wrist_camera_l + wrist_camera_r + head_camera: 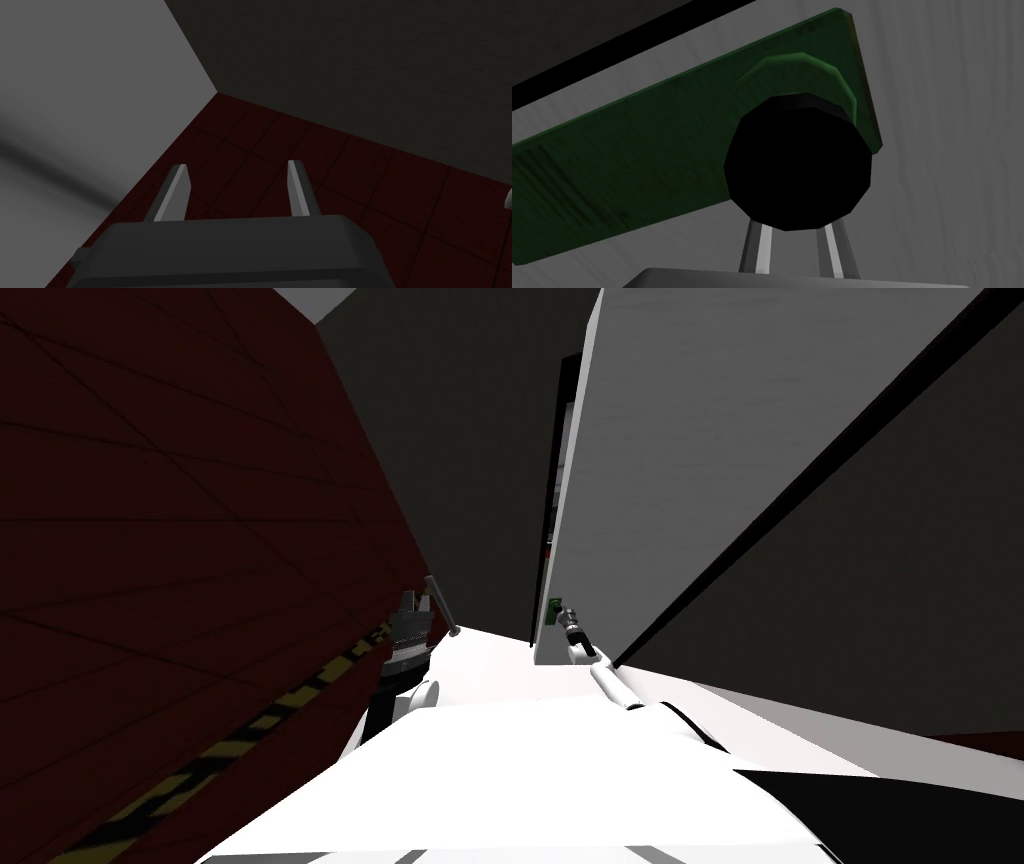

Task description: Pull the door open

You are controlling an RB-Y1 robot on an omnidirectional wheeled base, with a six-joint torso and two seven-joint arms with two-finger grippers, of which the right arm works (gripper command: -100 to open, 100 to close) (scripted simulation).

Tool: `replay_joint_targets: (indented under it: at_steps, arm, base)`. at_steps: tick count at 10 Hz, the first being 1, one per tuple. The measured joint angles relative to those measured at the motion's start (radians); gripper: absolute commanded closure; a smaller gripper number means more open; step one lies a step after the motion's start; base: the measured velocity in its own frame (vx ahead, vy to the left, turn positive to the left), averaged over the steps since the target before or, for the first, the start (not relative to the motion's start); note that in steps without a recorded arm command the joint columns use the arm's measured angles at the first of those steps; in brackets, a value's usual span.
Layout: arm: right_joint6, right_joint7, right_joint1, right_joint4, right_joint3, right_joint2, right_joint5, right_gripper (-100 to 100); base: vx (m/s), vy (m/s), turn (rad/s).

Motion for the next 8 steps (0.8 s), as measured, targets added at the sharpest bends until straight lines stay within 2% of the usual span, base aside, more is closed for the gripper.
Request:
replay_joint_targets:
  at_steps: [1, 3, 5, 6, 7, 8]
  arm:
    - [-0.002, -0.031, -0.008, 0.012, 0.004, 0.004, -0.028, 100]
    - [-0.007, -0.068, -0.021, 0.034, 0.013, 0.008, -0.044, 100]
    - [0.006, -0.065, -0.007, 0.011, 0.010, 0.008, -0.047, 100]
    - [0.013, -0.078, -0.008, 0.008, 0.009, 0.009, -0.063, 100]
    - [0.002, -0.111, -0.031, 0.044, 0.015, 0.009, -0.087, 100]
    - [-0.003, -0.133, -0.042, 0.059, 0.019, 0.011, -0.098, 100]
  base:
    - [-0.069, -0.048, 0.064]
    - [-0.012, 0.003, -0.012]
    - [-0.010, -0.003, 0.028]
    - [-0.082, -0.054, 0.167]
    - [-0.067, -0.047, 0.084]
    - [-0.022, -0.022, -0.013]
